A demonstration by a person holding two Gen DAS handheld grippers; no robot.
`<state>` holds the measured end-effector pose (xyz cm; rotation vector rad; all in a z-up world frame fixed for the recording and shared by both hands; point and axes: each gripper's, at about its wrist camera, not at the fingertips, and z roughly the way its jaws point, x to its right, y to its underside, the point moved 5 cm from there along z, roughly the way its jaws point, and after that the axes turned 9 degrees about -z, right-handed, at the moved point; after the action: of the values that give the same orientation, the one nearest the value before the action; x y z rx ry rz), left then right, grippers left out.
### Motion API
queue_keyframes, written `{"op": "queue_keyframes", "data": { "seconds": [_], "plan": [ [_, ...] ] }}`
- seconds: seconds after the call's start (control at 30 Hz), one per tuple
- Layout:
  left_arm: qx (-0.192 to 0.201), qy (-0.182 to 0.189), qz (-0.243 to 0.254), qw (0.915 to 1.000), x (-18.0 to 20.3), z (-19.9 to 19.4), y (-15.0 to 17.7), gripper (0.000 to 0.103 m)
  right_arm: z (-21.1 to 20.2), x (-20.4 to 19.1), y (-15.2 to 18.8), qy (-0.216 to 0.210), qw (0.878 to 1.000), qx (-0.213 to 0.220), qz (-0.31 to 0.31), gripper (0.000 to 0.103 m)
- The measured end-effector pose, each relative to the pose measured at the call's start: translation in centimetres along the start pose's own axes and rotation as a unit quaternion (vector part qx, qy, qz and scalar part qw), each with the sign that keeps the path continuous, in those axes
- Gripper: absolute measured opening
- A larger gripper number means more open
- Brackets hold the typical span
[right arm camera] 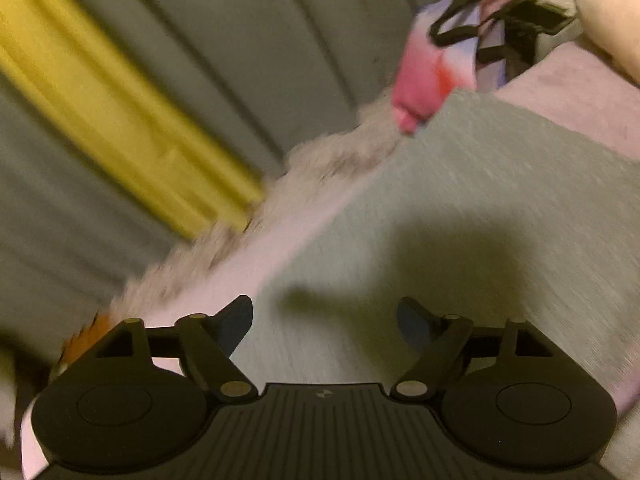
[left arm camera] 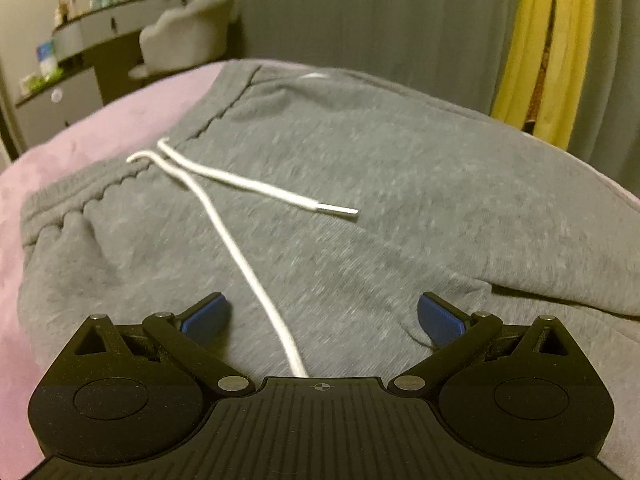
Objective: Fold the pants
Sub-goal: 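Move the right tool to the pant leg cuff and grasp it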
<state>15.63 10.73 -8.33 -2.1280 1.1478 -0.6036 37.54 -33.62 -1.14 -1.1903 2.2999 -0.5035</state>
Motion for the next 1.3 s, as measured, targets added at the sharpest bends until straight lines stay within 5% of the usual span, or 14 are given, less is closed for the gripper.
{"op": "queue_keyframes", "data": {
  "seconds": [0.23, 0.37, 0.4, 0.47, 0.5, 0.6, 0.73, 0.83, 0.93, 1.0, 1.07, 1.17, 1.3],
  "plan": [
    [0.026, 0.008, -0.005, 0.9996, 0.0, 0.7, 0.7, 0.103, 6.2, -1.6, -1.1, 0.095, 0.995, -0.007, -0.007, 0.082],
    [0.035, 0.012, -0.008, 0.9993, 0.3, 0.7, 0.8, 0.103, 6.6, -2.2, 0.0, 0.158, 0.985, 0.009, -0.073, 0.043],
    [0.036, 0.015, -0.013, 0.9992, 0.2, 0.8, 0.8, 0.103, 6.4, -2.0, 0.1, 0.154, 0.985, 0.012, -0.083, 0.039],
    [0.037, 0.02, -0.019, 0.9989, 0.1, 0.8, 0.8, 0.103, 5.3, -1.4, 0.5, 0.139, 0.986, 0.018, -0.096, 0.008],
    [0.038, 0.022, -0.02, 0.9989, 0.1, 0.7, 0.8, 0.103, 4.6, -1.1, 0.6, 0.127, 0.987, 0.02, -0.097, 0.007],
    [0.037, 0.026, -0.025, 0.9987, 0.0, 0.7, 0.7, 0.103, -0.7, 0.9, 1.7, 0.061, 0.991, 0.078, -0.086, 0.006],
    [0.033, 0.024, -0.029, 0.9987, -0.1, 0.4, 0.7, 0.103, -10.0, 7.0, 7.8, -0.007, 0.99, 0.136, -0.028, 0.006],
    [0.028, 0.026, -0.031, 0.9988, -0.1, 0.1, 0.7, 0.103, -13.1, 11.5, 14.9, -0.022, 0.992, 0.123, -0.004, 0.007],
    [0.024, 0.029, -0.031, 0.9988, -0.2, -0.2, 0.7, 0.103, -13.3, 16.1, 20.6, 0.007, 0.995, 0.098, 0.025, 0.005],
    [0.021, 0.031, -0.034, 0.9987, -0.3, -0.5, 0.8, 0.103, -13.7, 17.3, 20.2, -0.016, 0.993, 0.103, 0.061, 0.009],
    [0.019, 0.031, -0.031, 0.9988, -0.2, -0.7, 0.8, 0.103, -14.6, 17.1, 18.1, -0.023, 0.99, 0.128, 0.063, 0.036],
    [0.02, 0.025, -0.027, 0.9991, 0.0, -0.8, 1.0, 0.103, -15.6, 14.4, 16.0, 0.048, 0.978, 0.194, -0.054, 0.066],
    [0.027, 0.019, -0.019, 0.9993, 0.2, -0.8, 1.2, 0.103, -11.7, 11.9, 14.9, 0.083, 0.968, 0.18, -0.151, 0.066]
  ]
}}
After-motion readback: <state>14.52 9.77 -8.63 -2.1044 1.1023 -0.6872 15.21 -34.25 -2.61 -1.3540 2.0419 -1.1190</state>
